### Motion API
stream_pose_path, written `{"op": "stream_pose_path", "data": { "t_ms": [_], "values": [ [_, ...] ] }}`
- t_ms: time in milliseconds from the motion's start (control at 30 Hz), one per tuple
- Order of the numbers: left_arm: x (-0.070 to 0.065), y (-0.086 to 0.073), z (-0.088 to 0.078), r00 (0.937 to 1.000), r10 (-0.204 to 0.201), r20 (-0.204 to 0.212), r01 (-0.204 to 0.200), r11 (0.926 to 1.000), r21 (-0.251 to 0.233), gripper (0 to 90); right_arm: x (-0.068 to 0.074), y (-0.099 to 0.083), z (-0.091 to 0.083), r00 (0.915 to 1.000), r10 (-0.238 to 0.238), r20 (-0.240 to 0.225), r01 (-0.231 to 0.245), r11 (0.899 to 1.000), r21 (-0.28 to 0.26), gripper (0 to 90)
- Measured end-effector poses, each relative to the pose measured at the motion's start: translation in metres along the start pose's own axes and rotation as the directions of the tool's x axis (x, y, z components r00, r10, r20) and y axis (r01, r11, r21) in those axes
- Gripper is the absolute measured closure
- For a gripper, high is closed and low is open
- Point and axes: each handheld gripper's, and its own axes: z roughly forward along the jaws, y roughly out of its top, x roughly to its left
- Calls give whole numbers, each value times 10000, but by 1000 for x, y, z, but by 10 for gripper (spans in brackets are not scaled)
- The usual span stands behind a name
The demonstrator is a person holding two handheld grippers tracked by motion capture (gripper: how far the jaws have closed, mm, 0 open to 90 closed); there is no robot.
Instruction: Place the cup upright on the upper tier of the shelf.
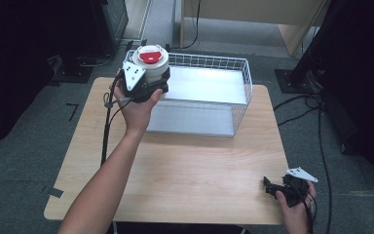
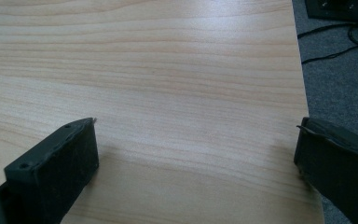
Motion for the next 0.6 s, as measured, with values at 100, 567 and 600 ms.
{"op": "stream_pose_path", "data": {
  "t_ms": [100,567,600],
  "values": [
    [1,1,9,10000,28,-18,-28,9999,137,99,0,0,0,10000,-1,-1,1,10000,-1,0],
    [8,-2,44,9999,-47,-134,52,9993,383,98,0,0,0,10000,3,-4,-3,10000,-3,0],
    [8,-2,45,9999,-8,-152,13,9993,363,98,0,0,0,10000,1,-3,-1,10000,-3,0]
  ]
}}
